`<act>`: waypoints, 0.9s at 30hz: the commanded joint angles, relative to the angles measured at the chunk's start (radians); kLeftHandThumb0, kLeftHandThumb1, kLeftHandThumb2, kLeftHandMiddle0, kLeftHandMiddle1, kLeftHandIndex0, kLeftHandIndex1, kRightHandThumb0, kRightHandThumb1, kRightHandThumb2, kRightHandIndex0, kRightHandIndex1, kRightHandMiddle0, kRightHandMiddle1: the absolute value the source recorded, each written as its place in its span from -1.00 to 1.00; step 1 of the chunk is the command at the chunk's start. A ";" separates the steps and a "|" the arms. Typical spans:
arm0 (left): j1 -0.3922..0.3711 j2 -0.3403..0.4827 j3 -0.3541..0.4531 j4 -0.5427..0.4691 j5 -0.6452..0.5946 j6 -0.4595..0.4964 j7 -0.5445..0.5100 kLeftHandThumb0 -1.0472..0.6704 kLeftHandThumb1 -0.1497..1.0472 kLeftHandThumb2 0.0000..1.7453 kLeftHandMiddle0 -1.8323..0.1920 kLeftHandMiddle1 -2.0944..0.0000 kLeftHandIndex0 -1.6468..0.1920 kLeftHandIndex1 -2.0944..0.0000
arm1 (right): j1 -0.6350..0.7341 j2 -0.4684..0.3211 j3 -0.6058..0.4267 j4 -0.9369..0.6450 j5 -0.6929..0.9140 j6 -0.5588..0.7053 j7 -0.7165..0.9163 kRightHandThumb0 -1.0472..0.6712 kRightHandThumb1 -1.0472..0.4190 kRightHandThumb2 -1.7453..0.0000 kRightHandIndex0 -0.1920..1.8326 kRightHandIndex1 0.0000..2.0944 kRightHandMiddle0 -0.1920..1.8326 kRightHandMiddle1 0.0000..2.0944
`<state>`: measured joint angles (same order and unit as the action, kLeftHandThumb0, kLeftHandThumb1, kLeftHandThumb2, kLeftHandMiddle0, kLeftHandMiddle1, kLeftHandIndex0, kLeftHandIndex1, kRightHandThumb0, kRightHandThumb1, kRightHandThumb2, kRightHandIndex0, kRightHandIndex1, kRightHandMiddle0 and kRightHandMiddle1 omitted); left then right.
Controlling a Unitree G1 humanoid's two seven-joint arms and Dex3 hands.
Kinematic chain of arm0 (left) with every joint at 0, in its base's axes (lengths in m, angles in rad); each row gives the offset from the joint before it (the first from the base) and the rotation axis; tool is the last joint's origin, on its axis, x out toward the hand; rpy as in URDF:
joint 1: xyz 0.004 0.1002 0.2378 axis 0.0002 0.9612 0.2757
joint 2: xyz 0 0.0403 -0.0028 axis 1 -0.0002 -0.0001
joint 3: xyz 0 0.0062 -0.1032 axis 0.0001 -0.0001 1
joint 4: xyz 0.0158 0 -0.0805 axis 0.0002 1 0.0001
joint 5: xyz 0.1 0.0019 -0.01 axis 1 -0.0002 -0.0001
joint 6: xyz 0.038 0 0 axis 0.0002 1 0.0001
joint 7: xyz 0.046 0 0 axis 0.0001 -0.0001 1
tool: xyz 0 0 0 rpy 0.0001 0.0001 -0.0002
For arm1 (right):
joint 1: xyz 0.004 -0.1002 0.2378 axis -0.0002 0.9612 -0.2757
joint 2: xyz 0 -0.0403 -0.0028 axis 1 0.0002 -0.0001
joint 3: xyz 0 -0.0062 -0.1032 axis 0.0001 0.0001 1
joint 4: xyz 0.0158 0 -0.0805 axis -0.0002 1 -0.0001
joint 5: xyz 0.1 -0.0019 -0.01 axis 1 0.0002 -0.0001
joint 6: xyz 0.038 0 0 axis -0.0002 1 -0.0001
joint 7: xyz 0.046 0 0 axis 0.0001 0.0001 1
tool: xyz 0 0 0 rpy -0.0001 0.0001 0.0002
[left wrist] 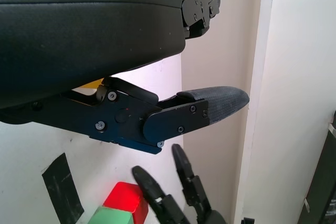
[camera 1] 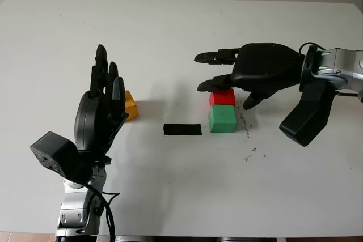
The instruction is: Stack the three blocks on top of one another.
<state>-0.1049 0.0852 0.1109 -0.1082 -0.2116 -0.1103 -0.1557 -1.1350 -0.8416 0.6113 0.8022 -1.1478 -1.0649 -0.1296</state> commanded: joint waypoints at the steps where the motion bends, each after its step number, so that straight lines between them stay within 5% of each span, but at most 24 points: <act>1: 0.011 0.002 0.001 -0.019 0.003 -0.002 0.000 -0.50 1.00 -0.29 0.98 0.95 0.99 0.95 | -0.022 0.002 0.013 0.010 -0.012 0.005 -0.019 -0.19 -0.89 0.92 -0.84 -0.96 -0.46 -0.89; 15: 0.021 0.014 0.003 -0.027 0.007 -0.001 -0.007 -0.50 1.00 -0.29 0.98 0.95 0.99 0.96 | -0.018 0.028 0.049 0.070 -0.038 -0.004 -0.196 -0.19 -0.89 0.94 -0.71 -0.91 -0.25 -0.76; 16: 0.021 0.015 0.003 -0.026 0.003 0.001 -0.010 -0.50 1.00 -0.29 0.98 0.95 0.99 0.96 | -0.020 0.027 0.055 0.071 -0.047 0.002 -0.212 -0.21 -0.89 0.94 -0.70 -0.91 -0.19 -0.70; 19: 0.021 0.016 0.003 -0.025 0.002 0.001 -0.011 -0.51 1.00 -0.29 0.98 0.95 0.99 0.96 | -0.030 0.025 0.065 0.077 -0.057 0.007 -0.236 -0.24 -0.88 0.94 -0.64 -0.93 -0.30 0.06; 20: 0.022 0.016 0.002 -0.026 0.003 0.001 -0.010 -0.51 1.00 -0.29 0.98 0.95 0.99 0.95 | -0.033 0.024 0.068 0.078 -0.060 0.009 -0.244 -0.25 -0.87 0.94 -0.62 -0.93 -0.31 0.16; 27: 0.025 0.016 0.000 -0.030 0.002 0.005 -0.011 -0.51 1.00 -0.28 1.00 0.95 1.00 0.97 | -0.049 0.016 0.073 0.088 -0.069 0.015 -0.269 -0.21 -0.83 0.95 -0.54 -0.91 -0.33 0.31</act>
<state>-0.0916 0.0996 0.1109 -0.1209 -0.2100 -0.1079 -0.1620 -1.1558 -0.8147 0.6762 0.8875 -1.2138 -1.0545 -0.3945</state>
